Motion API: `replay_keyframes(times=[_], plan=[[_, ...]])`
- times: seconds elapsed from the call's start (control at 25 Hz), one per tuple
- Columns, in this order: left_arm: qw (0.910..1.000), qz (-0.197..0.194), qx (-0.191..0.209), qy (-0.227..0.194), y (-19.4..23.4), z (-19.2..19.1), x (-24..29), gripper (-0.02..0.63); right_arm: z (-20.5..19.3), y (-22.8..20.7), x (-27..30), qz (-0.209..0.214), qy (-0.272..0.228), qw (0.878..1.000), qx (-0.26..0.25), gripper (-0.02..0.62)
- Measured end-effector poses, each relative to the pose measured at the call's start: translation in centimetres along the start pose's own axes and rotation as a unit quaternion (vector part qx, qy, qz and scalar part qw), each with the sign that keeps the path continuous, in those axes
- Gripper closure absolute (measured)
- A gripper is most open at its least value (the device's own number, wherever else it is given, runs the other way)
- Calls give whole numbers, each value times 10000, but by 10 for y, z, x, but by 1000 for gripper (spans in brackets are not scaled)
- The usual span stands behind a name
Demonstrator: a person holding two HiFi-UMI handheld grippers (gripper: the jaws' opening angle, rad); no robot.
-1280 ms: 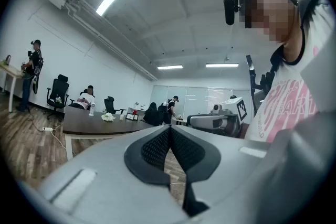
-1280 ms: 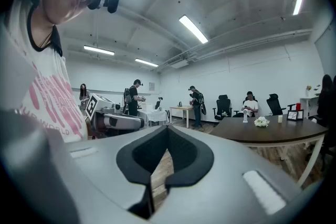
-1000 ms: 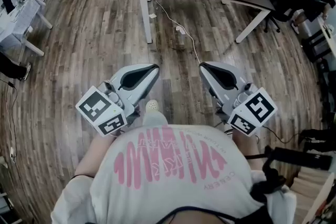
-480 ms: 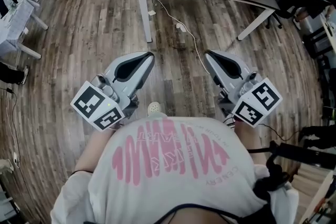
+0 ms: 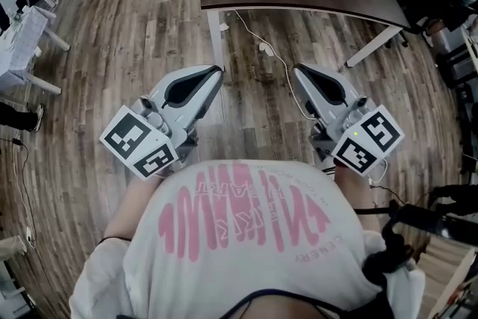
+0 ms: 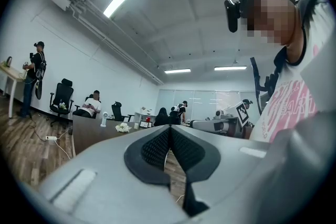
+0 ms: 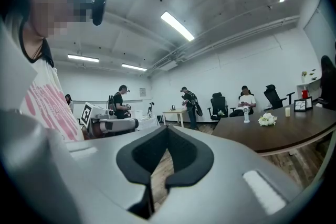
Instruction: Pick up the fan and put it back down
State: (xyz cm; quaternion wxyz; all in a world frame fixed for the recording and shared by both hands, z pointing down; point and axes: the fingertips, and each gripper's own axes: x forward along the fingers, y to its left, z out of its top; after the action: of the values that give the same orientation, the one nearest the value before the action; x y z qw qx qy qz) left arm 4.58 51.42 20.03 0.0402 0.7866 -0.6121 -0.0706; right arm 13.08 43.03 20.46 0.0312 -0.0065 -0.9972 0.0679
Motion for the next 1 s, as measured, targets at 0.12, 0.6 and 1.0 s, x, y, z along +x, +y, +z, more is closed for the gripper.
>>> replay_keyframes(times=[0.12,0.6,1.0], plan=[[10000,-47,2,27,22,1,3,589,0,-7,18,-116,35,9999,-25,589],[9997,41,-204,-89,72,-1,5,589,-14,-35,52,-338,180,9988,292,589],[9992,97,-386,-60,94,-6,-5,589,-22,-36,73,-376,345,9978,424,589]])
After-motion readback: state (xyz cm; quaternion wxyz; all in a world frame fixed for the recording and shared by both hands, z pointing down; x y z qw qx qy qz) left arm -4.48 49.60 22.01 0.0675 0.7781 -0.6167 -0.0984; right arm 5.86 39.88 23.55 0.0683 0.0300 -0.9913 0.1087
